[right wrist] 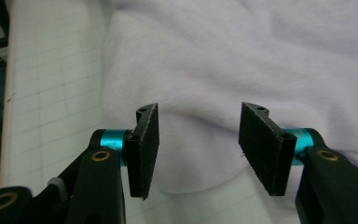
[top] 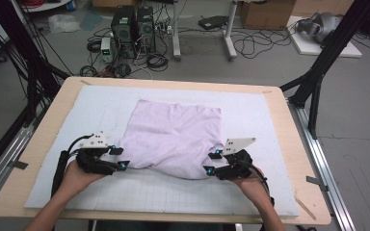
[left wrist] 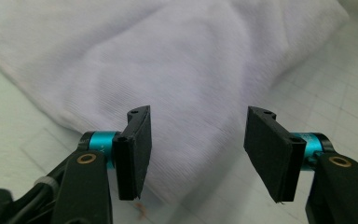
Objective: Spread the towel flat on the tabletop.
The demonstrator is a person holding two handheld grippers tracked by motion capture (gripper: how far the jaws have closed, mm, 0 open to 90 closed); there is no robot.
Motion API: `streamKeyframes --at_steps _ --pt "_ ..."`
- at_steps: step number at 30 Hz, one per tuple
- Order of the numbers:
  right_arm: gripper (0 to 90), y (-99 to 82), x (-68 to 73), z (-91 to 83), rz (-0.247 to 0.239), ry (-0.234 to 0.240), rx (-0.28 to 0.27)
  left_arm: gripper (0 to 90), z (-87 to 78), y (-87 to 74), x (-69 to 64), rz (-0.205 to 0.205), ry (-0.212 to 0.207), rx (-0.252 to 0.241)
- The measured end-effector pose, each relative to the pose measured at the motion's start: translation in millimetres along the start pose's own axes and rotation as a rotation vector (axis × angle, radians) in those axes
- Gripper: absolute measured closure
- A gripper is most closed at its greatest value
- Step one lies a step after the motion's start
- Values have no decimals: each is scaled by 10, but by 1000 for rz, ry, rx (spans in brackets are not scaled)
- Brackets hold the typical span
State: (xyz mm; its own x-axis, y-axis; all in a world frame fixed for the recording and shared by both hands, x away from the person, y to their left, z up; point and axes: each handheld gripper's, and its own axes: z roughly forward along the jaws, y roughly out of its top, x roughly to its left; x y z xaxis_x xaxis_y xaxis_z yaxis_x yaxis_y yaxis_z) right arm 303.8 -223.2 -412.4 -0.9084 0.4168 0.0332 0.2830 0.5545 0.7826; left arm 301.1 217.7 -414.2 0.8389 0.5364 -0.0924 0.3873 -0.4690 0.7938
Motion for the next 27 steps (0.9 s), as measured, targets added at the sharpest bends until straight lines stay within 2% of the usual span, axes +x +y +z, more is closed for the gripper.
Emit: streamKeyframes --at_steps 2,4,8,9,12,15,18,21,23,27 --pt "459 -39 49 66 -7 19 18 413 45 -28 -28 14 -10 22" --pt "468 -71 79 148 -17 27 37 454 107 -38 -42 23 -18 46" --pt "624 -83 100 282 -26 31 65 664 264 -33 -43 55 -34 95" --pt "673 -78 101 303 -33 37 69 752 297 -29 -37 64 -32 106" --pt "773 -56 122 314 -48 43 84 885 330 -1 -26 59 -41 93" --pt "792 -39 139 243 -51 48 78 896 269 62 -33 64 -30 72" --pt "792 19 141 96 -46 42 35 897 172 136 -27 68 -7 45" --pt "792 104 119 -46 -47 15 14 897 89 207 -15 68 8 19" --pt "792 153 78 -123 -52 -11 1 897 53 247 7 71 28 11" --pt "792 223 -56 -182 -28 -44 -15 898 50 335 119 45 62 -10"
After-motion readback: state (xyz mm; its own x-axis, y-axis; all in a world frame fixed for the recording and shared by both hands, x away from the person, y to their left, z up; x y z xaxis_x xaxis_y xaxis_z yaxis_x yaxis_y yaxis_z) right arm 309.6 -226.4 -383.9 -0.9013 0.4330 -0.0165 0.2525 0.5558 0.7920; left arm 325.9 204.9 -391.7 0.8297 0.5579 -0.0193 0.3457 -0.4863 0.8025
